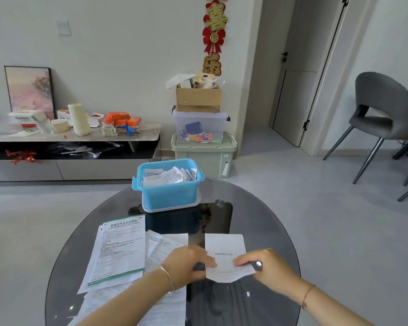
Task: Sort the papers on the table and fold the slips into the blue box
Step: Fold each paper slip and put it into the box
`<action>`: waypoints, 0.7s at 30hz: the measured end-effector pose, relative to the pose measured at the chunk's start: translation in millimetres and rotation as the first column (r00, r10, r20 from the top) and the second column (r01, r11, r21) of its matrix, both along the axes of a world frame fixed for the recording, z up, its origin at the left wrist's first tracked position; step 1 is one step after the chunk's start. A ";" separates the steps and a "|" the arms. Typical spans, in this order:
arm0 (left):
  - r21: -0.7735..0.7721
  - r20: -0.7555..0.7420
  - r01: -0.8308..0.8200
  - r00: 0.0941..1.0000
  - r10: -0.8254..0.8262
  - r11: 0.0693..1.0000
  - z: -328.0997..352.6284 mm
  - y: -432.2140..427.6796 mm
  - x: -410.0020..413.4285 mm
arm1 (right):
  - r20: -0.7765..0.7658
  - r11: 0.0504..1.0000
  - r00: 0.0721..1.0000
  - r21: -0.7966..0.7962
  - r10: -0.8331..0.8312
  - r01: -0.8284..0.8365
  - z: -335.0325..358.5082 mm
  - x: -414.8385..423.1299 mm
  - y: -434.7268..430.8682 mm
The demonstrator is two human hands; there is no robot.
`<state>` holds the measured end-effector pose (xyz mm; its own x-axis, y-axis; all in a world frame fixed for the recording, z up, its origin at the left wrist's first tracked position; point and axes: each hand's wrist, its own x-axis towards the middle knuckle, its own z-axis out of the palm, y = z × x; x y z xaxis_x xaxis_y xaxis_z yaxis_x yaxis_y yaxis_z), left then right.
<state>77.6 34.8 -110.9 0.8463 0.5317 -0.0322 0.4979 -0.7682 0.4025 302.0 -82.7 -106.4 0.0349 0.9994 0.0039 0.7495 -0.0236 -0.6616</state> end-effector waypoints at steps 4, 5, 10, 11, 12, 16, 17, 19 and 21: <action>0.064 0.018 -0.041 0.999 0.040 0.997 2.7 1.7 1.8 | -0.014 0.999 1.000 0.028 -0.017 0.017 -5.1 3.2 0.4; 0.074 0.023 -0.067 0.998 0.066 0.995 2.9 2.0 3.2 | -0.028 0.999 0.999 0.035 -0.033 0.034 -7.0 3.4 1.4; -0.038 0.087 -0.254 0.963 0.257 0.966 7.4 -0.2 16.4 | -0.261 0.964 0.936 0.064 -0.235 0.260 -9.8 -2.6 13.2; -0.062 0.097 -0.277 0.955 0.282 0.959 8.2 -1.0 19.3 | -0.293 0.955 0.921 0.073 -0.256 0.288 -11.0 -4.0 15.9; -0.078 0.108 -0.300 0.946 0.307 0.951 8.6 -1.5 22.3 | -0.309 0.945 0.909 0.074 -0.282 0.318 -11.9 -4.9 18.6; -0.141 0.107 -0.445 0.881 0.460 0.884 8.6 -4.4 31.5 | -0.281 0.920 0.892 0.067 -0.354 0.386 -18.9 -5.5 28.6; -0.140 0.106 -0.465 0.871 0.480 0.874 7.7 -4.0 32.9 | -0.263 0.916 0.892 0.062 -0.368 0.397 -20.2 -5.7 31.9; -0.099 0.122 -0.449 0.880 0.459 0.888 9.9 -5.3 33.9 | -0.241 0.908 0.888 0.050 -0.392 0.415 -22.4 -5.4 37.8; -0.064 0.115 -0.352 0.927 0.357 0.934 13.2 -11.3 33.4 | -0.233 0.906 0.883 0.021 -0.406 0.422 -22.4 -4.6 41.7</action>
<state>111.1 23.5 -97.8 0.6013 0.7984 0.0315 0.6795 -0.5317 0.5056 297.3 -41.0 -128.8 0.4538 0.8909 0.0170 0.5179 -0.2482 -0.8186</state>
